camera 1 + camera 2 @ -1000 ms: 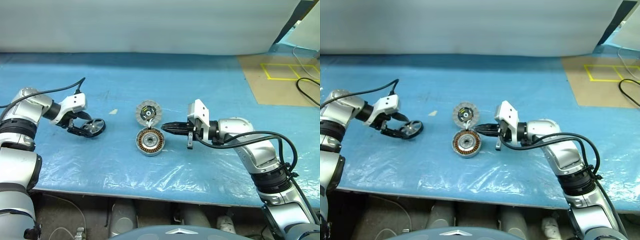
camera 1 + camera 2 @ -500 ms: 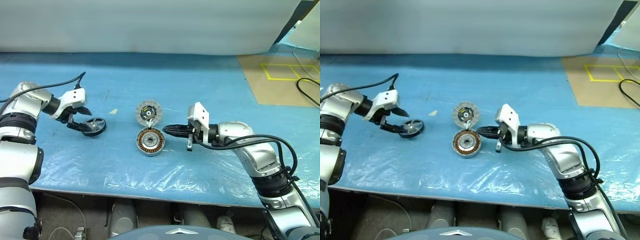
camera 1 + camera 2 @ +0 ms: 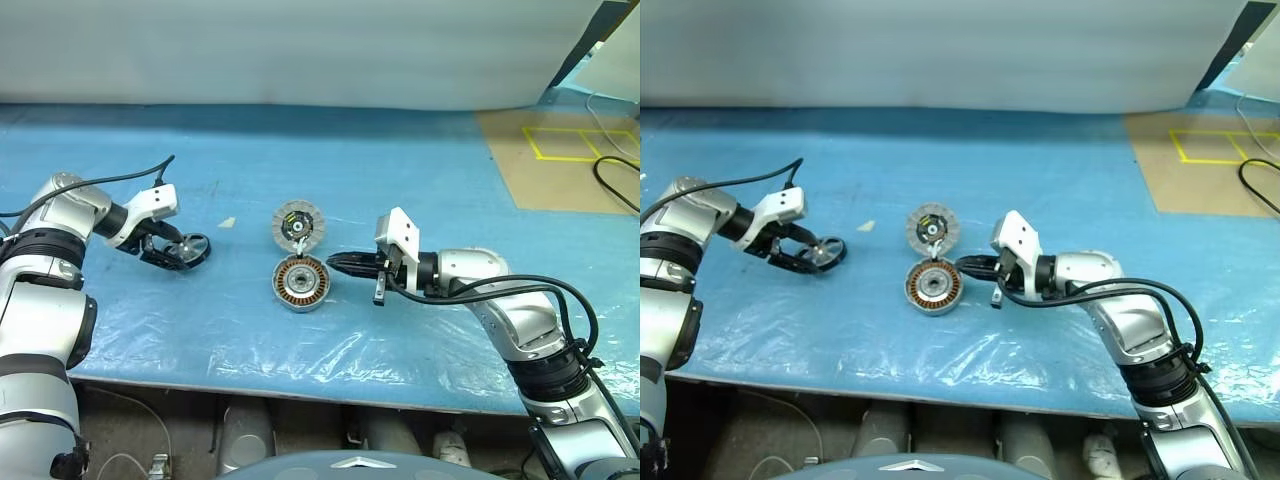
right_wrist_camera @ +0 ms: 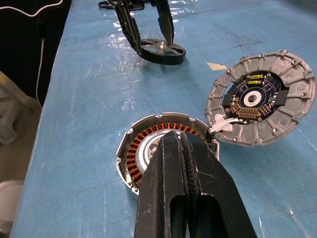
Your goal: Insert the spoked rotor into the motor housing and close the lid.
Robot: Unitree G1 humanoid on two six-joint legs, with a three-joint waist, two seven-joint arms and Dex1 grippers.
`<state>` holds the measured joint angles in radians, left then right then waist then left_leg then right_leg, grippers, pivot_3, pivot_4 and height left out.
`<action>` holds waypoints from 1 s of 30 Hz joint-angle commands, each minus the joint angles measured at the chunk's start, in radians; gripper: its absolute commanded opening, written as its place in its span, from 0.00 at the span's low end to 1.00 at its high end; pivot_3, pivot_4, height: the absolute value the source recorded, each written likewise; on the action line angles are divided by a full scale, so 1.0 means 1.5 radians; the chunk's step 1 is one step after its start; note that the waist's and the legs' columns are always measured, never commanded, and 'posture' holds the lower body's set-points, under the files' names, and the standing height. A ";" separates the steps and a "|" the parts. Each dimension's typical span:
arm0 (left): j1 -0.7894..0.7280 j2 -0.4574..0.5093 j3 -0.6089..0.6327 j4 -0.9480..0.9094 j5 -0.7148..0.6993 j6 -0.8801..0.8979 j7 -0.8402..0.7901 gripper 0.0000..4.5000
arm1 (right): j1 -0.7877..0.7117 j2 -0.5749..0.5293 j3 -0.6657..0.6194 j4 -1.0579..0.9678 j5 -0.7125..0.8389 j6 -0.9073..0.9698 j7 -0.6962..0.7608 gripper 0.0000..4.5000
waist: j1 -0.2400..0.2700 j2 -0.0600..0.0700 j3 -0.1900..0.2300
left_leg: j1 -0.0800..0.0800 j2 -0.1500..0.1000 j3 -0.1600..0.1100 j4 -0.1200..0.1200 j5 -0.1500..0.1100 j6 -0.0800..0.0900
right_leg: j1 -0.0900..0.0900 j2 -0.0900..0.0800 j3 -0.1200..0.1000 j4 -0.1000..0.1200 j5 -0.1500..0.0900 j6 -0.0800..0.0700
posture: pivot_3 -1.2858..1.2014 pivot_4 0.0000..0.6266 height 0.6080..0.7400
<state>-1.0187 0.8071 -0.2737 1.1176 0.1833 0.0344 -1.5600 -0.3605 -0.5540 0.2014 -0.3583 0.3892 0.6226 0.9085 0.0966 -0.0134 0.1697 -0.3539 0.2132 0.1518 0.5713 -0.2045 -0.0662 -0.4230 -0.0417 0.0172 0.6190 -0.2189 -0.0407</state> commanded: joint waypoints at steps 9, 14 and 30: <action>-0.009 0.016 0.030 -0.030 -0.028 0.030 -0.036 0.69 | -0.006 -0.001 -0.005 -0.018 0.011 0.001 -0.007 0.00 | 0.000 0.000 0.000 | 0.000 0.000 0.000 0.000 0.000 0.000 | 0.000 0.000 0.000 0.000 0.000 0.000 | 0.52 0.24 1.00; 0.000 0.019 0.016 -0.040 -0.035 0.040 -0.036 0.69 | -0.010 0.002 0.000 -0.013 0.009 0.002 -0.008 0.00 | 0.000 0.000 0.000 | 0.000 0.000 0.000 0.000 0.000 0.000 | 0.000 0.000 0.000 0.000 0.000 0.000 | 0.52 0.24 1.00; 0.102 0.057 -0.005 -0.159 -0.125 0.039 -0.036 0.69 | -0.016 0.000 0.001 -0.009 0.009 0.011 -0.010 0.00 | 0.000 0.000 0.000 | 0.000 0.000 0.000 0.000 0.000 0.000 | 0.000 0.000 0.000 0.000 -0.001 -0.002 | 0.52 0.24 1.00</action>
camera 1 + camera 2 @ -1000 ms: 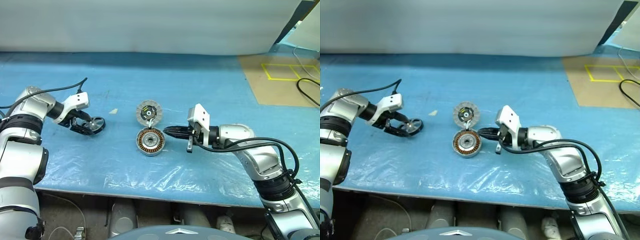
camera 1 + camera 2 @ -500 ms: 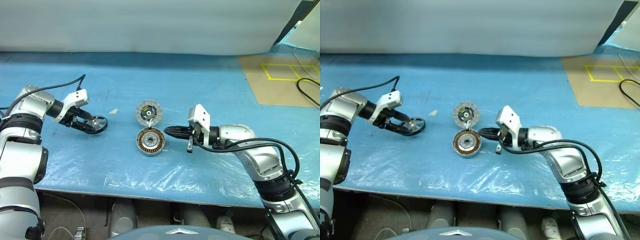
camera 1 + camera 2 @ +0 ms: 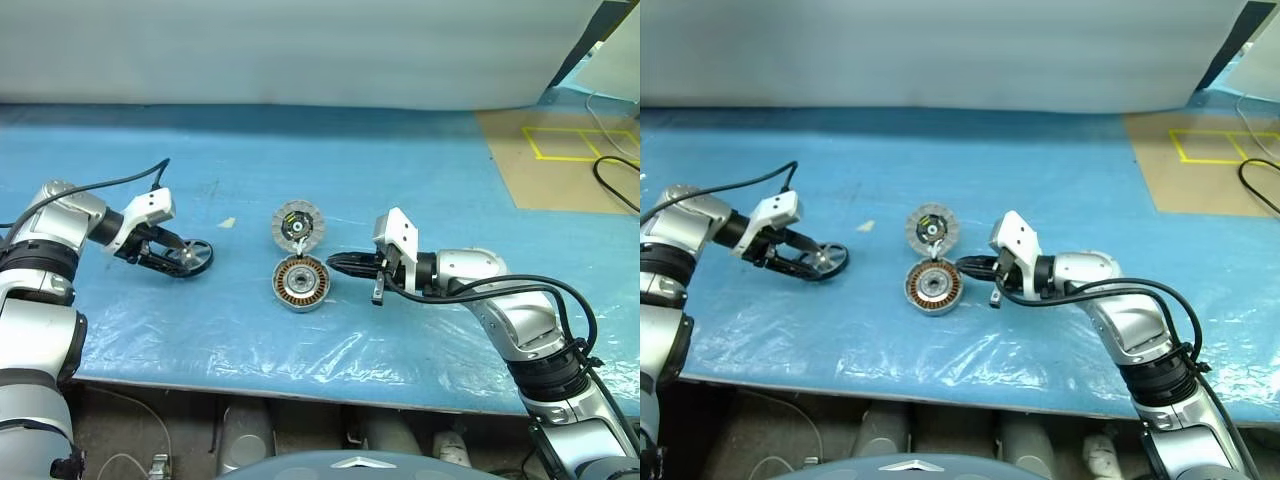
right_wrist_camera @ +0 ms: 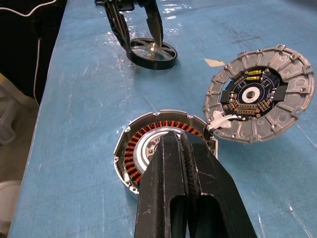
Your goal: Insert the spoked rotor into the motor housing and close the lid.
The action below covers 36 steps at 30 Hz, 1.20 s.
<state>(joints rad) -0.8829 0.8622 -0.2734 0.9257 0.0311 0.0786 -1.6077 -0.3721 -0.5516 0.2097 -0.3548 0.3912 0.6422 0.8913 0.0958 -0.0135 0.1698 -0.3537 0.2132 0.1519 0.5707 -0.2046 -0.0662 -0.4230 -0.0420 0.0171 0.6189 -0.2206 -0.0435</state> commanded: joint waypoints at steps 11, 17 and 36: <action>0.040 0.040 -0.009 -0.071 -0.029 -0.017 -0.001 0.99 | -0.017 0.000 0.003 0.002 -0.003 -0.007 0.003 0.00 | 0.000 0.000 0.000 | 0.000 0.000 0.000 0.000 0.000 0.000 | 0.000 0.000 0.000 0.000 0.000 0.000 | 0.52 0.24 1.00; 0.035 0.036 0.012 -0.068 -0.019 -0.020 -0.004 0.99 | -0.020 0.001 0.003 0.009 -0.005 -0.008 0.004 0.00 | 0.000 0.000 0.000 | 0.000 0.000 0.000 0.000 0.000 0.000 | 0.000 0.000 0.000 0.000 0.000 0.000 | 0.52 0.24 1.00; 0.015 0.028 0.009 -0.040 0.011 -0.007 0.020 0.99 | -0.028 0.003 0.008 0.022 -0.013 -0.013 0.010 0.00 | 0.000 0.000 0.000 | 0.000 0.000 0.000 0.000 0.000 0.000 | 0.000 0.000 0.000 0.000 0.000 0.000 | 0.52 0.24 1.00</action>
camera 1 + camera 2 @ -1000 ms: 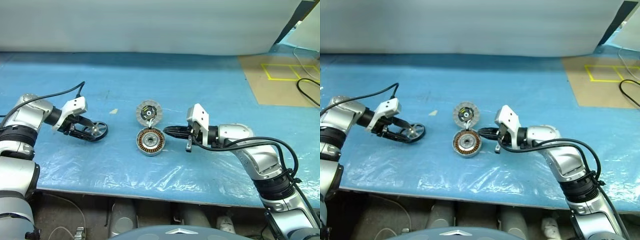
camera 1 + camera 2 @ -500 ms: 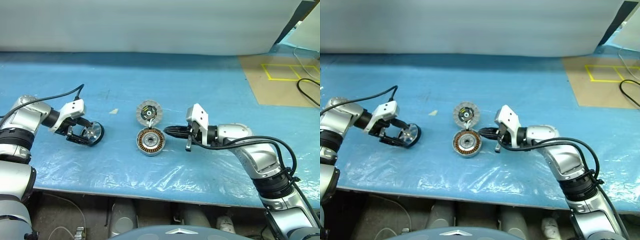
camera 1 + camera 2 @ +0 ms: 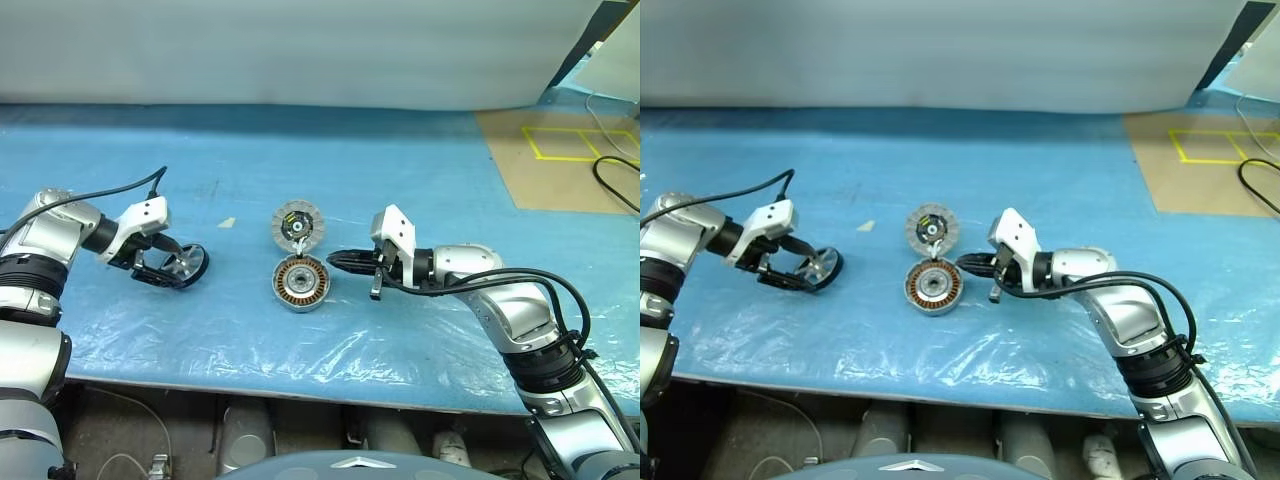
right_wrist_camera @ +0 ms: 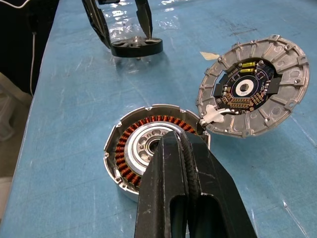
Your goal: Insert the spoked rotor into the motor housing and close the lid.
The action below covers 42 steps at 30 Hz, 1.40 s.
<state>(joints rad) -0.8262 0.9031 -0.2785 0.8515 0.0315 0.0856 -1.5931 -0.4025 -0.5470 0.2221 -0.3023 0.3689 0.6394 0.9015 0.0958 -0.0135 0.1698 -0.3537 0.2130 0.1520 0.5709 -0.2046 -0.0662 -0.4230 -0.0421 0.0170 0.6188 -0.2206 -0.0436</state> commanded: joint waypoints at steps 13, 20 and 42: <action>-0.053 -0.010 0.017 0.028 -0.023 0.032 -0.014 0.99 | -0.001 0.000 -0.004 -0.019 0.005 -0.003 -0.003 0.00 | 0.000 0.000 0.000 | 0.000 0.000 0.000 0.000 0.000 0.000 | 0.000 0.000 0.000 0.000 0.000 0.001 | 0.52 0.24 1.00; -0.058 -0.012 0.018 0.042 -0.011 0.035 -0.012 0.99 | -0.001 0.003 -0.003 -0.019 0.005 -0.002 -0.006 0.00 | 0.000 0.000 0.000 | 0.000 0.000 0.000 0.000 0.000 0.000 | 0.000 0.000 0.000 0.000 0.000 0.000 | 0.52 0.24 1.00; -0.064 -0.033 0.031 0.079 0.019 0.034 0.009 0.80 | 0.000 0.000 -0.002 -0.025 0.005 0.005 -0.011 0.00 | 0.000 0.000 0.000 | 0.000 0.000 0.000 0.000 0.000 0.000 | 0.000 0.000 0.000 0.000 0.000 0.000 | 0.52 0.24 1.00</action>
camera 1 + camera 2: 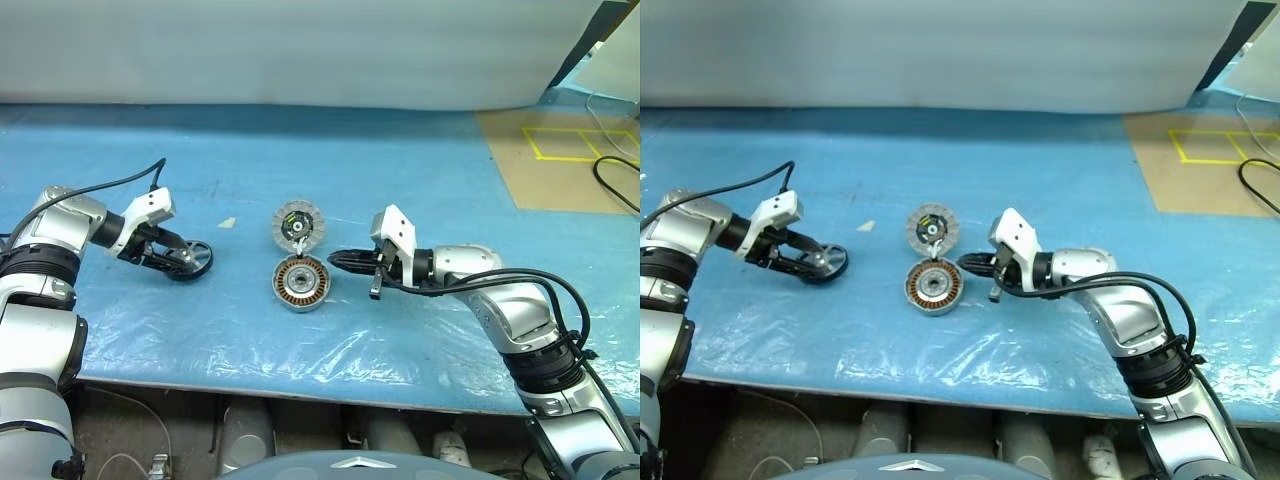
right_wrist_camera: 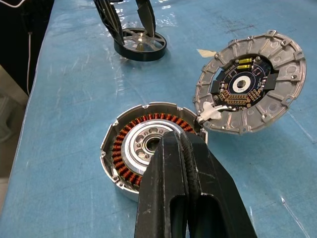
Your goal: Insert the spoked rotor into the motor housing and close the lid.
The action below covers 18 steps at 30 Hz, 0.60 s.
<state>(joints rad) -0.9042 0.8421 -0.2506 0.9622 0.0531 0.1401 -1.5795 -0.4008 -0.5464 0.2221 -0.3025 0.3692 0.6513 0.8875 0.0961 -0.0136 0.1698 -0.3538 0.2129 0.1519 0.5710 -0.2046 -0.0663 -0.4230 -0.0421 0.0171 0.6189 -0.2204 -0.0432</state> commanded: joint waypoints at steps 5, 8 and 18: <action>-0.007 0.005 0.011 0.010 0.014 -0.018 0.013 0.69 | 0.000 0.000 -0.002 -0.027 0.005 0.000 -0.003 0.00 | 0.000 0.000 0.000 | 0.000 0.000 0.000 0.000 0.000 0.000 | 0.000 0.000 0.000 0.000 0.000 0.000 | 0.52 0.24 1.00; -0.004 0.000 0.010 0.012 0.017 -0.027 0.020 0.69 | 0.001 -0.001 -0.002 -0.028 0.005 0.000 -0.004 0.00 | 0.000 0.000 0.000 | 0.000 0.000 0.000 0.000 0.000 0.000 | 0.000 0.000 0.000 0.000 0.000 0.000 | 0.52 0.24 1.00; 0.023 -0.011 0.003 0.005 0.034 -0.075 0.027 0.49 | 0.000 -0.004 -0.001 -0.028 0.003 -0.001 -0.007 0.00 | 0.000 0.000 0.000 | 0.000 0.000 0.000 0.000 0.000 0.000 | 0.000 0.000 0.000 0.000 0.000 0.000 | 0.52 0.24 1.00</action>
<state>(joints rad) -0.8874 0.8209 -0.2468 0.9766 0.0903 0.0448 -1.5388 -0.4004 -0.5472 0.2221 -0.3032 0.3690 0.6549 0.8770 0.0964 -0.0134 0.1698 -0.3533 0.2124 0.1518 0.5710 -0.2045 -0.0662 -0.4227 -0.0425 0.0173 0.6189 -0.2204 -0.0431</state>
